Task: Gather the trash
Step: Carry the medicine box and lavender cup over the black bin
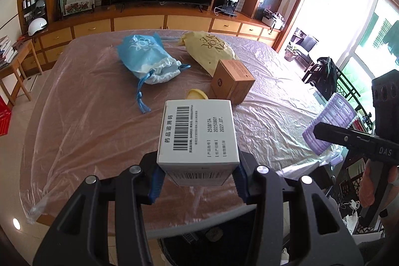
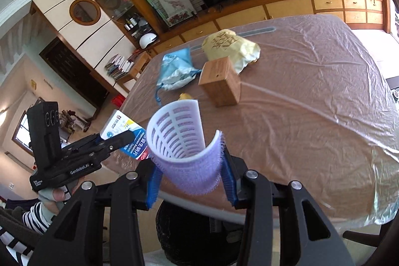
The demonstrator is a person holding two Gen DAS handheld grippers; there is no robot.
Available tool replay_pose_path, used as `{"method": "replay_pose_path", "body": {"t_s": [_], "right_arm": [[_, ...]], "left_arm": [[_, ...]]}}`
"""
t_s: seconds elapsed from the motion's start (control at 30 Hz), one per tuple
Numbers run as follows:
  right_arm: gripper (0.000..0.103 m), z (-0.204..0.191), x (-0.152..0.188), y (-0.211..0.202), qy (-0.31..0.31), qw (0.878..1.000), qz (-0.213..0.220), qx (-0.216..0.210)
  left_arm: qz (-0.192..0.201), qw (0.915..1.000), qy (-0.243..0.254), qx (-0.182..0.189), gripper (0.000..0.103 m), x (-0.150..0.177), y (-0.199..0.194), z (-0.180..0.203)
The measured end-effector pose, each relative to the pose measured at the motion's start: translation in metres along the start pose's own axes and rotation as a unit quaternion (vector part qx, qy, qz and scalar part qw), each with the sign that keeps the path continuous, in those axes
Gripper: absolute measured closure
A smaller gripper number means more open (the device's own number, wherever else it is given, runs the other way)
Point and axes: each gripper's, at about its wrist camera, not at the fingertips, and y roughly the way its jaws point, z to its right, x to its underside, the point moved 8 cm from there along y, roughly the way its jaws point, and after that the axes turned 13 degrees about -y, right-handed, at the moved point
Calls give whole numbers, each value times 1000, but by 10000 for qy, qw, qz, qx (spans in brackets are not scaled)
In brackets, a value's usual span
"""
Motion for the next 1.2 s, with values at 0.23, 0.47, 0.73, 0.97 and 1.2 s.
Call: {"method": "replay_pose_path", "body": {"t_s": [0.23, 0.47, 0.73, 0.97, 1.2], "right_arm": [[62, -27, 21, -2, -199, 9992, -216, -259], [62, -50, 44, -6, -579, 9964, -501, -370], [62, -67, 69, -6, -857, 9922, -787, -446], [62, -76, 84, 0, -1000, 9888, -985, -505], [62, -78, 106, 12, -1116, 9851, -1254, -380]], "left_arm": [[-171, 9995, 223, 128, 56, 28, -20, 0], [-375, 9979, 436, 309, 56, 58, -37, 6], [-703, 9943, 726, 329, 56, 91, -36, 16], [-1008, 9905, 892, 280, 56, 115, -28, 22], [-1281, 9857, 1079, 195, 56, 137, -16, 21]]}}
